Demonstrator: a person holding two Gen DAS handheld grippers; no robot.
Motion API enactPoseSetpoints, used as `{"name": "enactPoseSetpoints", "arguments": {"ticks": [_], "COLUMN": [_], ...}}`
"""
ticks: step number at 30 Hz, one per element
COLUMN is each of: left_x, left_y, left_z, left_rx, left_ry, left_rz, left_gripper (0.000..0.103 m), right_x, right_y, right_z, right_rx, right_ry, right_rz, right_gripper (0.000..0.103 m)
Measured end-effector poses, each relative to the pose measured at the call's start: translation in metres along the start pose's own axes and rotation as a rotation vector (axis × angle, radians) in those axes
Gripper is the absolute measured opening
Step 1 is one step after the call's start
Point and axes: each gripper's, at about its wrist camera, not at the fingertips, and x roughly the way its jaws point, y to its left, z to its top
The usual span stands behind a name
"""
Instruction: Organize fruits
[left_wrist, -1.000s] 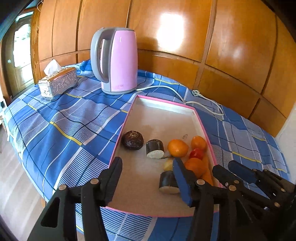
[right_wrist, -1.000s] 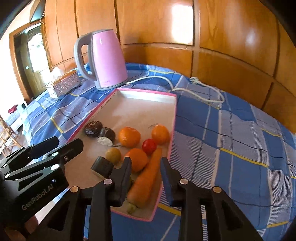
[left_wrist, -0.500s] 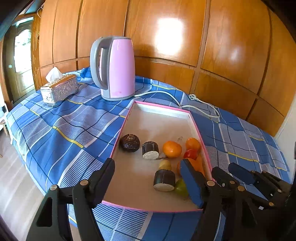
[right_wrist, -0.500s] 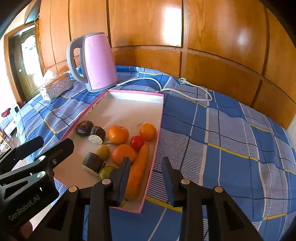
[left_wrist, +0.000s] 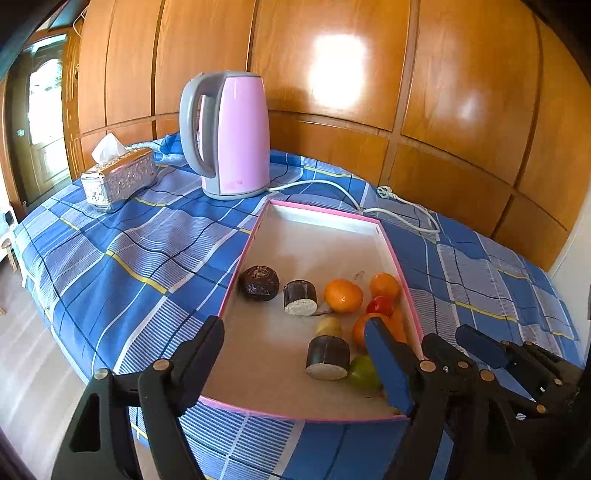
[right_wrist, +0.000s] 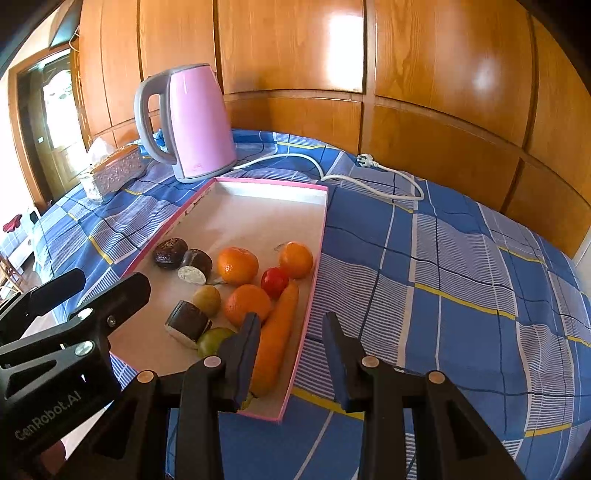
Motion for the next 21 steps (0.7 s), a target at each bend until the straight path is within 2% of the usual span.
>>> {"name": "enactPoseSetpoints", "arguments": {"ticks": [21], "left_x": [-0.0030], "left_y": [0.0046], "left_z": [0.0000], "left_rx": [-0.001], "left_ry": [-0.005], "left_rz": [0.003], "left_gripper": [0.084], "right_x": [0.0004], "right_y": [0.0012], "right_z": [-0.0018], "right_rx": [-0.001], "right_ry": [0.005], "right_rz": [0.005], "right_gripper": [0.035]}}
